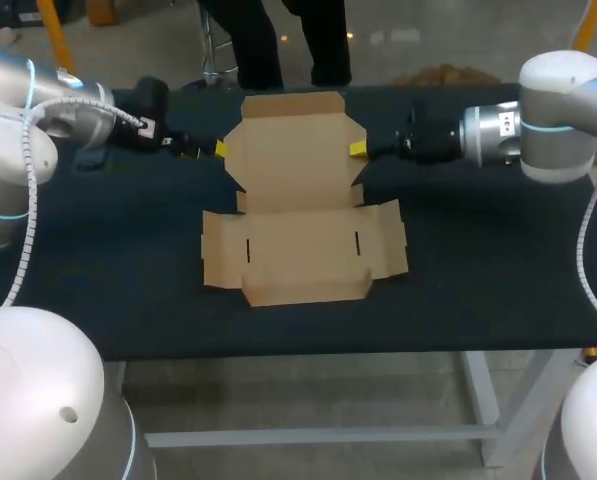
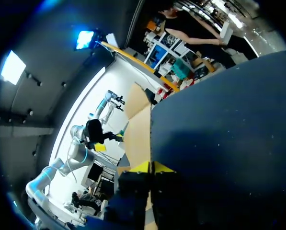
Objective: Assemble the packaging by folding the flat box into shape, placing the metal phone stand inside, and closing the box properly
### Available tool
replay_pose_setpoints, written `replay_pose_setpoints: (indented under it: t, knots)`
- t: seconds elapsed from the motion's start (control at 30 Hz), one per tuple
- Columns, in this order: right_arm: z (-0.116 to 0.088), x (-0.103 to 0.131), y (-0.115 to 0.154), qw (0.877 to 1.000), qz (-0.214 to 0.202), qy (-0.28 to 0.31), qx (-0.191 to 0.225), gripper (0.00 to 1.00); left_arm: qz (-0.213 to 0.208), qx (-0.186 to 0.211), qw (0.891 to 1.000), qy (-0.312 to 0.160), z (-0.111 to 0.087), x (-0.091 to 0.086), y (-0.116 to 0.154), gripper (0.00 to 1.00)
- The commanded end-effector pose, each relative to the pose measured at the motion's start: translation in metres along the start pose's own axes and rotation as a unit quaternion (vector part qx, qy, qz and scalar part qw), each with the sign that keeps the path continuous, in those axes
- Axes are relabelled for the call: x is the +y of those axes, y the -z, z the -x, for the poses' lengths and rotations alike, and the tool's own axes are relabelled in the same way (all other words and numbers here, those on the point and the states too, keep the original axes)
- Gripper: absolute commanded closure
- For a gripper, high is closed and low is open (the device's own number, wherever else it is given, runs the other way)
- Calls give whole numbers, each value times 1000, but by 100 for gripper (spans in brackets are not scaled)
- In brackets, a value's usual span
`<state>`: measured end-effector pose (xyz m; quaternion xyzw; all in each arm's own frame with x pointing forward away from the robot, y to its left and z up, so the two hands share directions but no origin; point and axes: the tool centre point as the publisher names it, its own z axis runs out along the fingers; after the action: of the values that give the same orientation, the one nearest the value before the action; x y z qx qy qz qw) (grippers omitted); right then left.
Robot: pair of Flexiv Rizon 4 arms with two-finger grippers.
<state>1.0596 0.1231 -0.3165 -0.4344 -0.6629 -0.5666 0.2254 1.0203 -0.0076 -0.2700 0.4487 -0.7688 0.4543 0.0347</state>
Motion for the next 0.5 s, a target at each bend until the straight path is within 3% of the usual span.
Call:
replay_pose_setpoints:
  t: [0.03, 0.5]
  knots:
    - [-2, 0, 2, 1000, 11, 12, 8, 100, -16, 8, 1000, -8, 2, -1, -6, 0]
    - [-14, 12, 4, 998, 30, 54, 20, 100, -46, 95, 993, -53, 3, -16, -21, 0]
